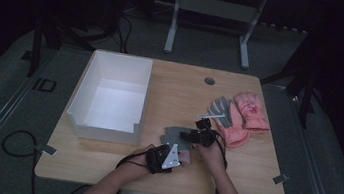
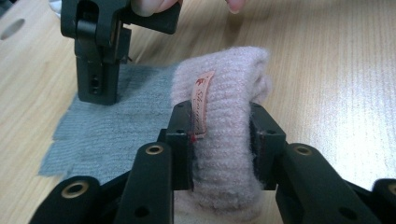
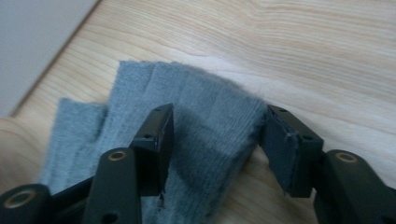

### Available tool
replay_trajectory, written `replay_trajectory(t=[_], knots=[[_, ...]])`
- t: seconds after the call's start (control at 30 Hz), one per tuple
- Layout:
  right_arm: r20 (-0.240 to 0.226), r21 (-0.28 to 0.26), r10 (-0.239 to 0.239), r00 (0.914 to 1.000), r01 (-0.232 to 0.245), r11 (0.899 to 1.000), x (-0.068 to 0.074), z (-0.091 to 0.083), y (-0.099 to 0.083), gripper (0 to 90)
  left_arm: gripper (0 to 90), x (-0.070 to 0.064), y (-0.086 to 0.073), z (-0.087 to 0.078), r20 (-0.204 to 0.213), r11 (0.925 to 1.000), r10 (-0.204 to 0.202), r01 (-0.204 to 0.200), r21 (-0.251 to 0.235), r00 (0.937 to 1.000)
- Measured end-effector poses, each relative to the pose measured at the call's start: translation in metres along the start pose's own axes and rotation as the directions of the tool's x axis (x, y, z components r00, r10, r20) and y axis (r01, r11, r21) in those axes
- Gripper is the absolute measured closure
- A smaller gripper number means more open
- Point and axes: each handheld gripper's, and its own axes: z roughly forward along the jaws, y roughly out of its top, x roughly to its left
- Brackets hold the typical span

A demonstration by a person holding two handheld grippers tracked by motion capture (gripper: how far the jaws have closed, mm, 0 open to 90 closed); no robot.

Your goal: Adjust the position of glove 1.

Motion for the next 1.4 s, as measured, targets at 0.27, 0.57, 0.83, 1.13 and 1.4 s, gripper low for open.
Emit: replay_trajectory(t=[0.27, 0.57, 0.83, 1.13, 1.4], knots=[[-0.151, 0.013, 0.042, 0.9877, -0.041, 0.999, 0.006, 0.012, 0.004, 62.1, 70.1, 0.010, 0.000, 0.000, 0.057, 0.9998, -0.019, 0.018, 0.010, 0.9982], [-0.167, -0.013, 0.039, 0.9852, -0.042, 0.999, 0.005, -0.004, 0.006, 73.2, 70.8, 0.015, 0.008, -0.009, 0.076, 0.9995, -0.023, 0.021, 0.025, 0.9968], [-0.193, -0.072, 0.011, 0.9812, -0.026, 0.997, 0.009, -0.032, 0.018, 73.3, 70.6, 0.027, 0.030, -0.032, 0.079, 1.0000, 0.001, -0.001, 0.009, 0.9968], [-0.204, -0.146, -0.032, 0.9784, 0.002, 0.989, 0.017, -0.067, 0.035, 73.4, 70.7, 0.040, 0.063, -0.062, 0.070, 0.9989, 0.043, -0.044, 0.016, 0.9966], [-0.190, -0.189, -0.077, 0.9788, 0.040, 0.981, 0.030, -0.086, 0.054, 73.7, 70.7, 0.057, 0.080, -0.087, 0.064, 0.9980, 0.061, -0.062, 0.010, 0.9961]])
